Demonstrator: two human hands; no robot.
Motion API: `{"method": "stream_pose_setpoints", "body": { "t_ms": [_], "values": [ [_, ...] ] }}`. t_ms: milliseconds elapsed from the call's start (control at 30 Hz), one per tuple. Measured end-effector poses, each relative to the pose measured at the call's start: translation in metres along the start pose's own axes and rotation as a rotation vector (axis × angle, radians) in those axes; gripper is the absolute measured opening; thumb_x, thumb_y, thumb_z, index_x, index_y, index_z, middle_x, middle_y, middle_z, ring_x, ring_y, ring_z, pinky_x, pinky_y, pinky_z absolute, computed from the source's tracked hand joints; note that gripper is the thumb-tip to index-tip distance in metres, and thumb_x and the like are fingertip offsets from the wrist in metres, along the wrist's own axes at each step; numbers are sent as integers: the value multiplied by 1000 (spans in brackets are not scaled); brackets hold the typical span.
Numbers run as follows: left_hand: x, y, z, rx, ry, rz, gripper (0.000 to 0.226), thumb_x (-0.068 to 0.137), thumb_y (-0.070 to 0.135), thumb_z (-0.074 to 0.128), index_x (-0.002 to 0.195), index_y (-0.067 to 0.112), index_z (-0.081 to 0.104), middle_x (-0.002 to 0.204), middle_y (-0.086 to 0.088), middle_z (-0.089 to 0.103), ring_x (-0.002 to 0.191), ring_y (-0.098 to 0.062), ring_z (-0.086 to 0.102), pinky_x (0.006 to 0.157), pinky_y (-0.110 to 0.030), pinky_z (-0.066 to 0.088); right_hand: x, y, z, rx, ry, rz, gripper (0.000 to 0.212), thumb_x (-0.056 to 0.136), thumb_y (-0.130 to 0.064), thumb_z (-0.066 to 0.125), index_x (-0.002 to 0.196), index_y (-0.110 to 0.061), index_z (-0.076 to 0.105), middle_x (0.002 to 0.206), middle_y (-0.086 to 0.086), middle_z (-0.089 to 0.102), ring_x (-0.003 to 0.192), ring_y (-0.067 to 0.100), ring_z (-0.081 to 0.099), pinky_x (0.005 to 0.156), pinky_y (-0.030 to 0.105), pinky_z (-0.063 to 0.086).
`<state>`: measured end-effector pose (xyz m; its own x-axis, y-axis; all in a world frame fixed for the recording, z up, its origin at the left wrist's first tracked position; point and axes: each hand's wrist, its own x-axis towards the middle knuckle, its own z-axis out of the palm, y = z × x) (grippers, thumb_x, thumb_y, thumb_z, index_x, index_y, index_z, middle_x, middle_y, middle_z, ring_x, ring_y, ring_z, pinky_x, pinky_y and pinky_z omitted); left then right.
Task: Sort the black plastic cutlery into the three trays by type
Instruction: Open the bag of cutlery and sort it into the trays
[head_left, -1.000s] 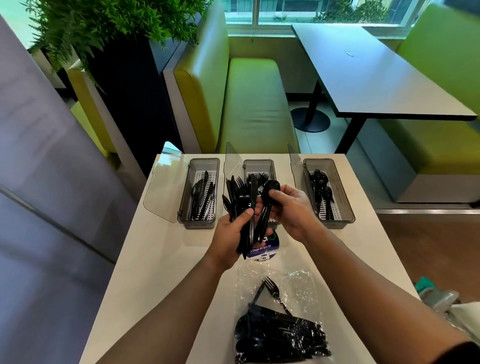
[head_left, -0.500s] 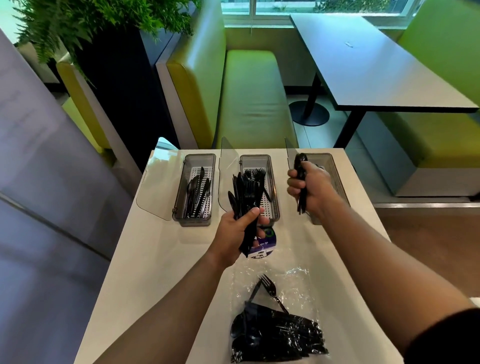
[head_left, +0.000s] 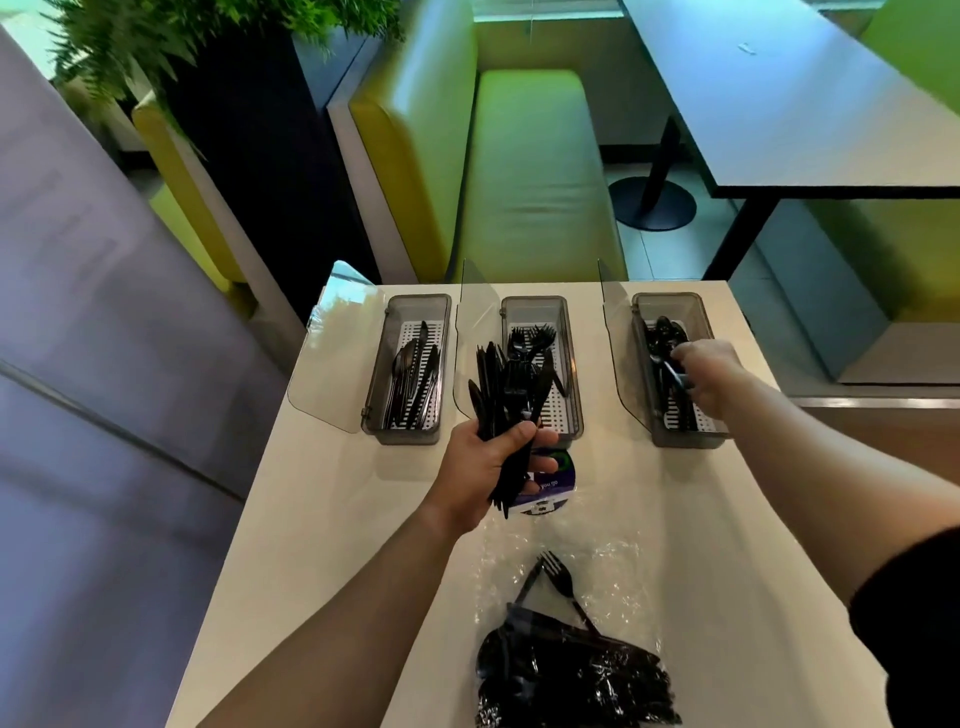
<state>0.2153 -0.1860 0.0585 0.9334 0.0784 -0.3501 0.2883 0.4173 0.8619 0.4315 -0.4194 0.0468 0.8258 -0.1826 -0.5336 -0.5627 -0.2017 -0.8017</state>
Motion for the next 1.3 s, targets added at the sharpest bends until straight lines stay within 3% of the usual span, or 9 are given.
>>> {"method": "stream_pose_setpoints", "body": {
  "t_ms": [133,333,467,567,700,900,1000,1167,1300],
  "values": [
    [-2,-1,-5,-5,8,19,20,100,12,59,115,0,63,109,-23,74,78,-31,72,54,-34,57,-11,0,10,-103,50,-186,25,96,-14,59,121,-13,61,103,8,63,101,27,59,95,48,53],
    [-6,5,-10,25,57,76,8,100,13,60,105,7,64,101,-19,76,72,-29,73,52,-33,55,-70,-10,41,-46,-181,-502,19,100,-22,61,112,-9,69,94,7,73,73,17,69,61,29,55],
    [-11,12,-14,33,81,102,9,101,13,59,105,8,63,101,-18,76,74,-29,74,52,-33,57,-117,-12,70,-133,-392,-620,20,97,-31,65,103,-13,73,91,8,75,70,17,67,57,25,53],
    [-17,19,-15,30,75,121,9,101,12,57,107,8,62,100,-17,77,73,-28,74,53,-34,58,-137,-10,85,-170,-467,-647,11,96,-33,67,97,-24,74,87,2,75,70,13,66,57,23,52],
    [-23,22,-20,26,57,129,11,101,14,58,109,10,64,100,-18,76,74,-28,74,55,-34,59,-154,-4,96,-145,-570,-603,8,94,-22,70,87,-17,71,76,-3,70,68,14,64,55,23,50],
    [-29,15,-32,95,56,102,12,101,18,58,104,7,64,93,-17,75,64,-26,68,52,-32,54,-163,-14,97,262,-536,-400,9,101,-9,56,93,-11,53,83,17,73,64,20,68,54,27,52],
    [-29,8,-40,213,108,101,11,100,16,61,94,8,64,79,-14,68,52,-20,56,47,-29,44,-166,-24,98,380,-503,-356,12,104,-6,48,95,-14,48,68,10,63,52,24,63,46,31,52],
    [-31,1,-44,322,75,106,11,98,14,64,88,10,62,69,-8,63,48,-18,48,45,-27,39,-170,-24,104,119,-530,-462,10,101,-22,60,99,-13,59,62,-1,47,41,9,37,35,21,29],
    [-31,0,-47,391,67,107,9,97,14,64,91,8,63,70,-8,65,49,-19,50,45,-27,40,-177,-21,110,-180,-523,-501,19,92,-29,73,100,-12,71,63,-8,54,46,3,44,46,19,37]
  ]
}}
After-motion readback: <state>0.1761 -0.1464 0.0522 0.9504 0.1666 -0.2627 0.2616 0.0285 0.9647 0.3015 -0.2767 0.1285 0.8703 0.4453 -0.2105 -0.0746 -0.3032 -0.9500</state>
